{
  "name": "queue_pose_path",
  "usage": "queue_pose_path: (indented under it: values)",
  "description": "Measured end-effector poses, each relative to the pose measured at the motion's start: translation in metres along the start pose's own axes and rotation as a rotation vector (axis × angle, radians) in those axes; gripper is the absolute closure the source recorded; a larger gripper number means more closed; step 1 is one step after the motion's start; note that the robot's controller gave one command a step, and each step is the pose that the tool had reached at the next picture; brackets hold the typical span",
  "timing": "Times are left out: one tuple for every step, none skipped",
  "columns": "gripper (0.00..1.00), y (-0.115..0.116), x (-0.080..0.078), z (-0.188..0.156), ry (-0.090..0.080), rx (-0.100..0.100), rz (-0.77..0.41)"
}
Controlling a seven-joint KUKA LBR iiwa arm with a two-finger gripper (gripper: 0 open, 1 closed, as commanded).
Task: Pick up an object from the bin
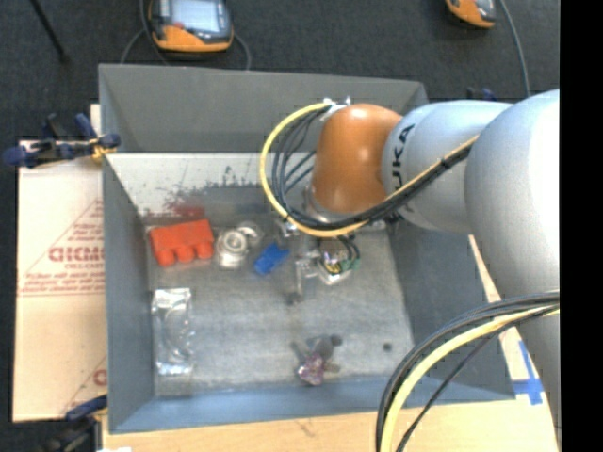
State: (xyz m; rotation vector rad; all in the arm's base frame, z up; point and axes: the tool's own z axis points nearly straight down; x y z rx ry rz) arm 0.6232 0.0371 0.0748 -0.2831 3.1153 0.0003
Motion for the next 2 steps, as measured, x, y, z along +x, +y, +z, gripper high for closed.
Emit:
queue_pose_path:
  values:
    - [1.00, -0.003, -0.003, -0.003, -0.009, 0.003, 0.002]
    - [1.00, -0.004, 0.004, -0.143, 0.000, 0.002, -0.014]
